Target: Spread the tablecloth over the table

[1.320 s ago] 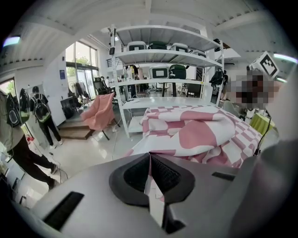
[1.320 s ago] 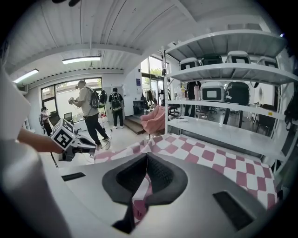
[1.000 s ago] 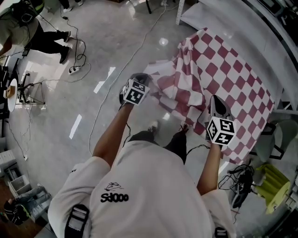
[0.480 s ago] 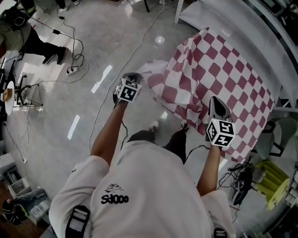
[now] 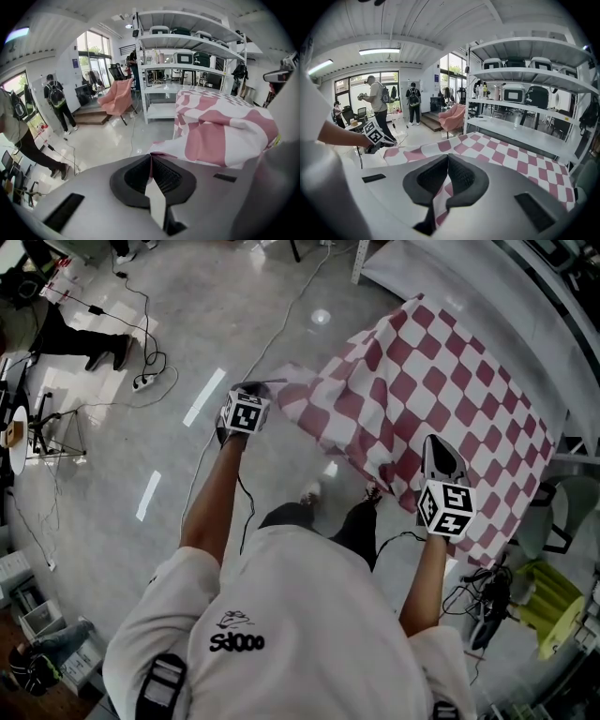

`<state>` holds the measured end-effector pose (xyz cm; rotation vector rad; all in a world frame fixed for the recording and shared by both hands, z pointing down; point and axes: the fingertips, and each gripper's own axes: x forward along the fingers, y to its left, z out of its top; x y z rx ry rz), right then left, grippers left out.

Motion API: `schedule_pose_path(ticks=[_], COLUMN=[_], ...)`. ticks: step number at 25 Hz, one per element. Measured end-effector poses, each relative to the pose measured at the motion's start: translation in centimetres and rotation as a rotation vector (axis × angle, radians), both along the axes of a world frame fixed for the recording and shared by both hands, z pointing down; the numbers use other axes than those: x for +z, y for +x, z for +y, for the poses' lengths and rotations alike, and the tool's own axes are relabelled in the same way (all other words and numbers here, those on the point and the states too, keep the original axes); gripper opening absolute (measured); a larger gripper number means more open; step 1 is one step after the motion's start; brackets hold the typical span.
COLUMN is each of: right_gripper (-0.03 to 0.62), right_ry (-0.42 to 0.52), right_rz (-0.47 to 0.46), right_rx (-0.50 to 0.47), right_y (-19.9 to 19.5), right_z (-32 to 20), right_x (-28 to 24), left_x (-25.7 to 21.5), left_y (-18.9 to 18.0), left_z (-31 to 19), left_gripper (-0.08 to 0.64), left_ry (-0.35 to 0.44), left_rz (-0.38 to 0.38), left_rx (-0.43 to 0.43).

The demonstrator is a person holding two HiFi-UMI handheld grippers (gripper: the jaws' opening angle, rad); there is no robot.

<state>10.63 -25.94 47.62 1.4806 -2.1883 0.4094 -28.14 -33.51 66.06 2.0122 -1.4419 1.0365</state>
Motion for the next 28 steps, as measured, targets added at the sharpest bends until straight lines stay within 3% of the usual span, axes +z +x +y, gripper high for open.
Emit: schedule_pose_path(ticks=[10,14,20,28], right_gripper=[0.023,0.023,0.023,0.023], right_ry=[-0.025,-0.037,-0.056,-0.078], right_rz=[0.026,0.036,0.042,0.053], right_rx=[0.017,0.002,-0.082,-0.214], right_y=[1.1,0.7,-3.4,-10.2], right_z=[0.3,0.1,-1.3,-3.0], right_x=[0.5,1.3,2.6,3.9], left_x=[3.7,4.7,5.1,6.3], left_y=[-3.3,-2.9,-2.2,-4.9], left_z=[-0.1,0.8,1.7,2.6], left_gripper=[0.031,0.031,0.031,0.031], left_ry=[-0.072,-0.082,-0.084,-0.086], left_rz=[0.007,0.011,0.045,0.057], left_rx=[-0.078,-0.083,-0.106,-0.135])
